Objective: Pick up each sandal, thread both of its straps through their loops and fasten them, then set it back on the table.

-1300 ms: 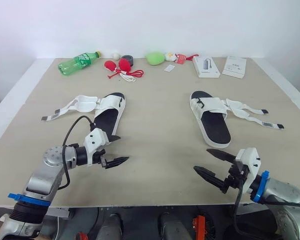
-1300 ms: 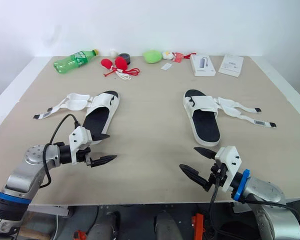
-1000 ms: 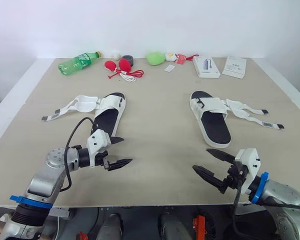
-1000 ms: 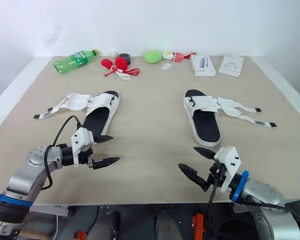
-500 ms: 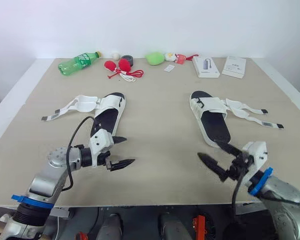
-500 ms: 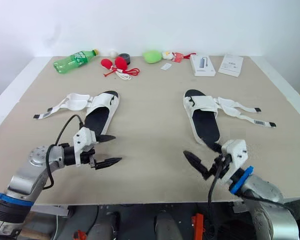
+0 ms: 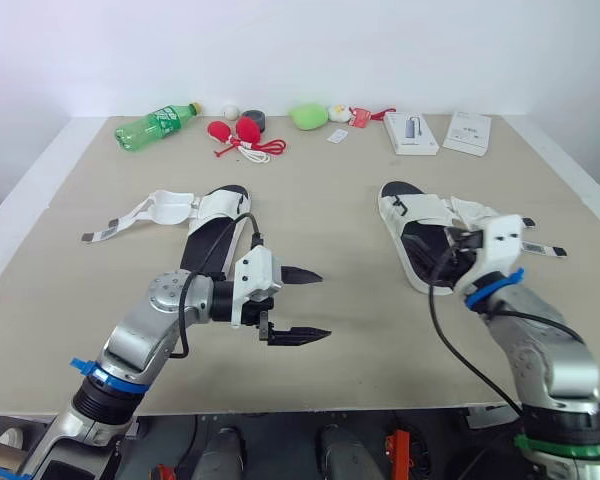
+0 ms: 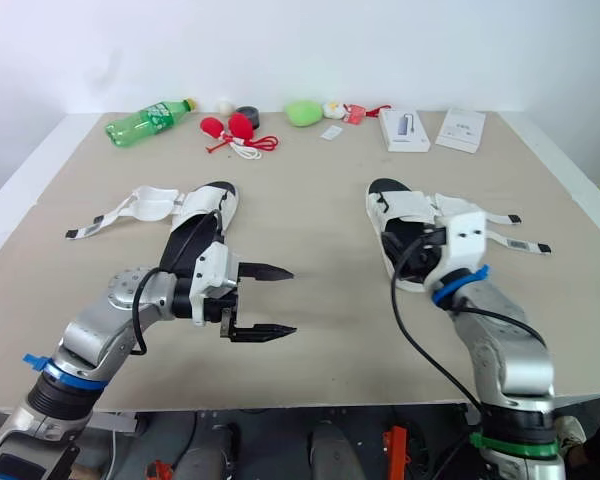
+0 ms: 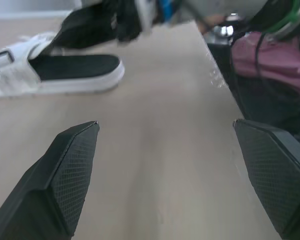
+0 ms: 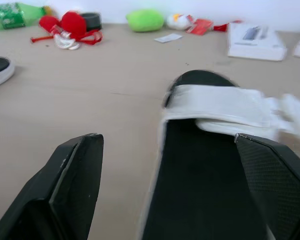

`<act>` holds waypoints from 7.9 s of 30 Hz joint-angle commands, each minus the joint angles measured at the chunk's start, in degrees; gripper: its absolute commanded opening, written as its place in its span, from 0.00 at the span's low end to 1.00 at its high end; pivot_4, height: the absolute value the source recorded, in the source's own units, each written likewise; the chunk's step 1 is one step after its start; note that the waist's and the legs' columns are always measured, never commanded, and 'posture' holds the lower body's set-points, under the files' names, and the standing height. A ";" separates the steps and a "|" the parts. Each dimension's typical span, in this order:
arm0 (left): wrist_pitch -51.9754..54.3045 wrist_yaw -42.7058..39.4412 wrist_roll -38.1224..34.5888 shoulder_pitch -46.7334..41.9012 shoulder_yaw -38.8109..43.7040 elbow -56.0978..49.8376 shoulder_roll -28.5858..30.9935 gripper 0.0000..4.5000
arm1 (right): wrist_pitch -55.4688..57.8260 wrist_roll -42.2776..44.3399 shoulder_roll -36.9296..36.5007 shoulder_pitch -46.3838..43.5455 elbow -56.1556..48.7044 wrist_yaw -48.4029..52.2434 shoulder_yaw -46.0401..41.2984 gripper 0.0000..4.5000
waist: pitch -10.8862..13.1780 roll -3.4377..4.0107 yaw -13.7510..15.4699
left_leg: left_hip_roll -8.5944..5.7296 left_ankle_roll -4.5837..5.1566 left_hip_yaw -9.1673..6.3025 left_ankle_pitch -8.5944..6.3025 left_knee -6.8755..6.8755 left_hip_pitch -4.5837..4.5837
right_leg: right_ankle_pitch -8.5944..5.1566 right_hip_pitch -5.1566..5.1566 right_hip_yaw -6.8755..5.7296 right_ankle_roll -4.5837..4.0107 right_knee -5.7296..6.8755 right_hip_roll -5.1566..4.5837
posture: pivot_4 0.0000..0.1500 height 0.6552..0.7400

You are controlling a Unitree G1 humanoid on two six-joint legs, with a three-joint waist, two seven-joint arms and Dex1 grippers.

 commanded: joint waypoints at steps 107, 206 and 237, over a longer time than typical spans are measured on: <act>-5.90 -2.56 2.39 4.67 2.22 2.65 2.62 0.14 | 11.55 25.92 -29.37 -2.72 -0.21 60.13 6.09 1.00 | 0.07 0.02 0.08 | 0.06 0.13 0.06 -0.11 0.13 0.02 | -0.01 0.02 0.12 -0.01 0.02 0.11 | 1.00 1.00; -9.48 -1.80 9.59 3.87 -1.21 7.39 3.67 0.00 | -105.02 -5.11 -20.49 -20.74 33.56 55.14 35.37 0.46 | 0.16 0.16 -1.39 | 0.14 0.42 0.19 -0.05 0.00 0.44 | 0.12 0.27 0.33 -0.17 0.06 0.23 | 1.00 1.00; -3.57 -2.20 8.30 2.66 -2.25 3.54 2.63 0.00 | 12.79 48.99 -41.96 17.34 -23.95 17.94 16.64 0.61 | 0.09 0.06 0.21 | 0.09 0.46 0.27 -0.09 0.19 0.04 | -0.07 -0.04 0.37 -0.08 0.18 0.18 | 1.00 1.00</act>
